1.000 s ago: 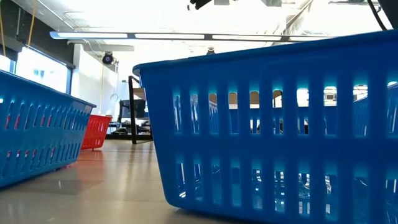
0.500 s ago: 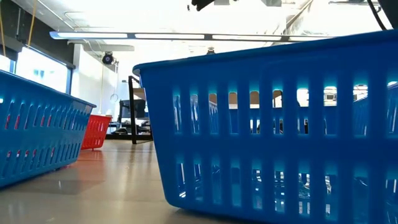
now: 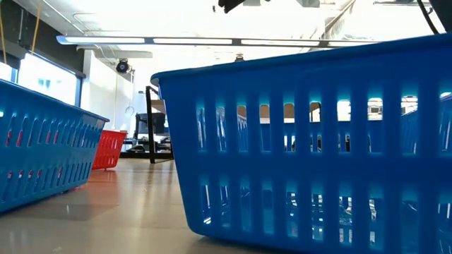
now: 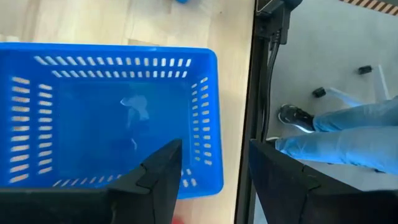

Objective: Stack baskets on shelf by color
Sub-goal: Stack the left blue bin on top of the other blue bin on the shelf

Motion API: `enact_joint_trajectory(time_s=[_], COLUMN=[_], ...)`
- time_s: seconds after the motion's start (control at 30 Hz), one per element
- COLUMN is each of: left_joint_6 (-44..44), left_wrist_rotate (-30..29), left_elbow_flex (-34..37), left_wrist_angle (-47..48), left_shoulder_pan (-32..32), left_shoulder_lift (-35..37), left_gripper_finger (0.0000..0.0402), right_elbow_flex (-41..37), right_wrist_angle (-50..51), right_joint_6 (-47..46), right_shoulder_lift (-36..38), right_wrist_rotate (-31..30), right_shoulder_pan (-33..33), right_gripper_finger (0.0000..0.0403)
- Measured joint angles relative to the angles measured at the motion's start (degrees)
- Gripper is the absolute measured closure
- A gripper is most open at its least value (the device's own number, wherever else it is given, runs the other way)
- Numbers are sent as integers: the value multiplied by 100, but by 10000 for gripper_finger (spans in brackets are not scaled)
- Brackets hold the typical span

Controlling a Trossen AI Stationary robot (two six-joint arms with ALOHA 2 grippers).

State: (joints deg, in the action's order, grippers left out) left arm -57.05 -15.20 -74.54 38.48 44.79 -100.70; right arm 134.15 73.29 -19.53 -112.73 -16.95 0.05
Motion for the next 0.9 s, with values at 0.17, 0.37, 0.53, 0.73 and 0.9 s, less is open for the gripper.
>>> enact_joint_trajectory(time_s=[0.17, 0.37, 0.53, 0.73, 0.9], left_joint_6=[-1, -86, -89, -88, -14], left_wrist_rotate=[60, 83, 108, 127, 94], left_elbow_flex=[0, 5, 4, 0, 0], left_wrist_angle=[-222, -214, -260, -207, -189], left_shoulder_pan=[6, 56, 64, 64, 49], left_shoulder_lift=[-200, -318, -482, -602, -602], left_gripper_finger=[229, 229, 229, 229, 229], right_elbow_flex=[-2, -2, -2, -2, -2], right_wrist_angle=[104, 198, 239, 239, 237], right_joint_6=[0, 0, 2, 2, 2], right_shoulder_lift=[0, 0, 0, 0, 0], right_wrist_rotate=[-2, -8, -87, -90, -90], right_shoulder_pan=[0, 0, 0, 0, 0], right_gripper_finger=[324, 324, 324, 324, 324])
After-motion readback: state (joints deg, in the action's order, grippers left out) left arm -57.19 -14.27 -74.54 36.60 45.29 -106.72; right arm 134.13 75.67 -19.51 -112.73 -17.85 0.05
